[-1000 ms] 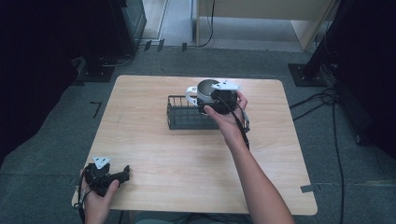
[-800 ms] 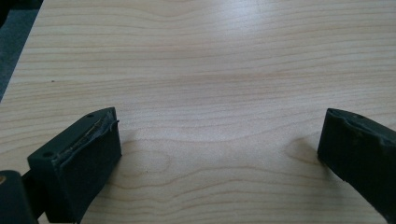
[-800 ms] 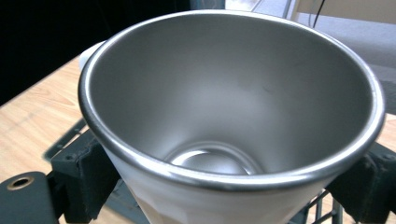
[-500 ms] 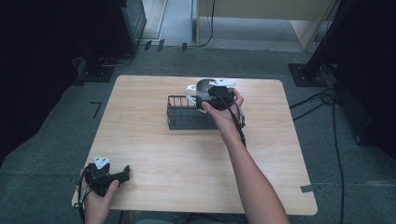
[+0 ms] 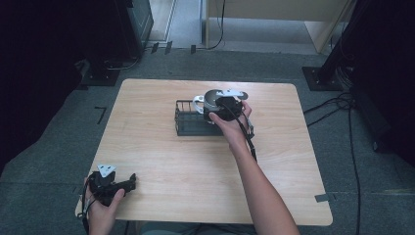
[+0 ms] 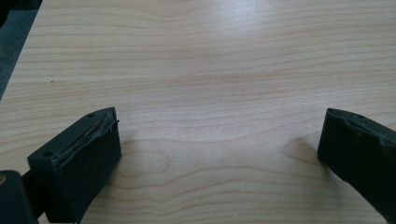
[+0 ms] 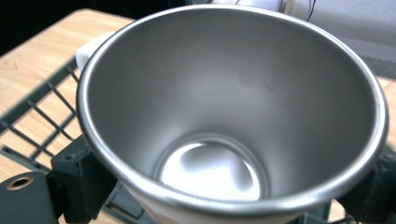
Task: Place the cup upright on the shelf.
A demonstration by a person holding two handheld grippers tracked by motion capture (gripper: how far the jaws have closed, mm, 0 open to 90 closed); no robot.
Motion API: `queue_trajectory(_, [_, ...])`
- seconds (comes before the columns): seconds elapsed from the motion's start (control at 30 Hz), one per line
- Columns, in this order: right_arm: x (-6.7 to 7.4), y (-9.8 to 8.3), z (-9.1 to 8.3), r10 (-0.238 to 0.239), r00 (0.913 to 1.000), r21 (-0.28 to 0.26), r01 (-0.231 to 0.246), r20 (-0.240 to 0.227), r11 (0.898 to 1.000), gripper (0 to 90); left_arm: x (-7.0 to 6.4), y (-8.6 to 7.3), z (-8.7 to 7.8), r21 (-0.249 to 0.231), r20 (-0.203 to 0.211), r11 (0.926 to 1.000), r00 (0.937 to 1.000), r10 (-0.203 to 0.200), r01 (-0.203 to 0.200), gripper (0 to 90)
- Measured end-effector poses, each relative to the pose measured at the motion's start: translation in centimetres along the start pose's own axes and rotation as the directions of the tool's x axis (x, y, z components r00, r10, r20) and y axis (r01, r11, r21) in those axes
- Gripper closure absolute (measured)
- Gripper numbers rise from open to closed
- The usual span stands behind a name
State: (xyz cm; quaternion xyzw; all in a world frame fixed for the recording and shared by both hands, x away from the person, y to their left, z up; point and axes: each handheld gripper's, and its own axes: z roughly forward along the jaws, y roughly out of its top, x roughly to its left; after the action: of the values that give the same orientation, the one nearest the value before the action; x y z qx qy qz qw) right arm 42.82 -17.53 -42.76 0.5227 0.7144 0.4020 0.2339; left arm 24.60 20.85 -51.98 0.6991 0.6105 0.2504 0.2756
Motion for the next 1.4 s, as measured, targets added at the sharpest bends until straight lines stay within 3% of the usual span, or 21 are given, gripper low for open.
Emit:
queue_trajectory(0.3, [-0.3,-0.8,0.1,-0.003,0.9999,0.039,0.003,-0.013,0.999,6.9,0.0,0.0,0.0,0.0,0.0,1.0,1.0,0.0,0.0,0.0])
queue_trajectory(0.4, [-0.3,-0.7,-0.2,0.005,0.9994,0.052,-0.003,-0.035,0.999,0.3,0.0,0.0,0.0,0.0,0.0,1.0,1.0,0.0,0.0,0.0])
queue_trajectory(0.5, [-0.4,-0.6,-0.7,0.001,0.999,0.051,0.001,-0.045,0.999,0.0,0.0,0.0,0.0,0.0,0.0,1.0,1.0,0.0,0.0,0.0])
queue_trajectory(0.93, [-1.9,-0.8,-4.4,0.0,0.9982,0.018,0.002,-0.06,1.0,0.0,0.0,0.0,0.0,0.0,0.0,1.0,1.0,0.0,0.0,0.0])
queue_trajectory(1.4, [-3.9,-3.1,-7.7,0.008,0.9993,-0.006,-0.009,-0.036,1.0,0.0,0.0,0.0,0.0,0.0,0.0,1.0,1.0,0.0,0.0,0.0])
